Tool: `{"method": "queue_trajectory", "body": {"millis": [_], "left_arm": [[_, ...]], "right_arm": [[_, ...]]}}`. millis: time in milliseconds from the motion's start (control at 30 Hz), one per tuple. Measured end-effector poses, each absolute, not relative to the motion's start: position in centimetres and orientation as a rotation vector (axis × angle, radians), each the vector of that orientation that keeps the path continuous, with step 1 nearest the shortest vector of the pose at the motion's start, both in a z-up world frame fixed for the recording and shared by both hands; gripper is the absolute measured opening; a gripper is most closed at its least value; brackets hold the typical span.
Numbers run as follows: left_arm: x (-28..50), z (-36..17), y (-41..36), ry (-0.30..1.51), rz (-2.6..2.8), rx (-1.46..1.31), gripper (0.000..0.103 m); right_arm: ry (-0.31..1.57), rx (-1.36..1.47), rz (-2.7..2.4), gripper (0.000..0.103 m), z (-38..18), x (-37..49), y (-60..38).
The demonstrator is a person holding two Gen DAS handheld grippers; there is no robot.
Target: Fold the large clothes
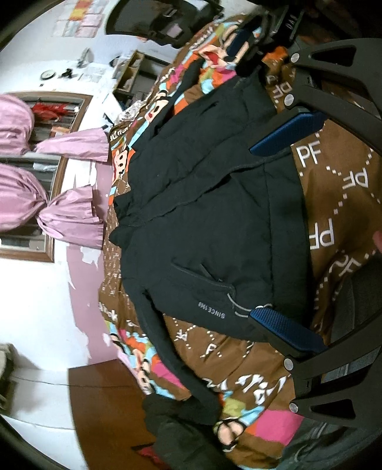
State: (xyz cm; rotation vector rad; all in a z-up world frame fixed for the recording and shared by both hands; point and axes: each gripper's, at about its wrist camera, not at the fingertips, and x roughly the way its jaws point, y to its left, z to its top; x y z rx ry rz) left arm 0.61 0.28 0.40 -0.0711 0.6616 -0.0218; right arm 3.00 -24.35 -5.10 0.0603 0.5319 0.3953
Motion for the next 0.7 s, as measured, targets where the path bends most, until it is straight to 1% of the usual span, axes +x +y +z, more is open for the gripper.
{"method": "queue_trajectory", "body": {"millis": [167,367,533,700], "left_arm": [[2.5,0.8,0.9,0.701,-0.007,-0.115,0.101],[6.5,1.8,1.0,0.717,0.029,-0.064,0.101],[10.6,2.0,0.8,0.737,0.025,-0.029,0.101],[14.3,0.9,0.3,0.79,-0.029,-0.054,0.101]], "right_arm": [[0.562,0.09,0.407,0.103,-5.0,4.1,-24.9],[0.583,0.118,0.373,0.103,-3.8,6.8,-26.2],[0.605,0.161,0.313,0.103,-2.9,11.4,-29.0],[0.654,0.233,0.195,0.103,-3.6,15.6,-32.5]]}}
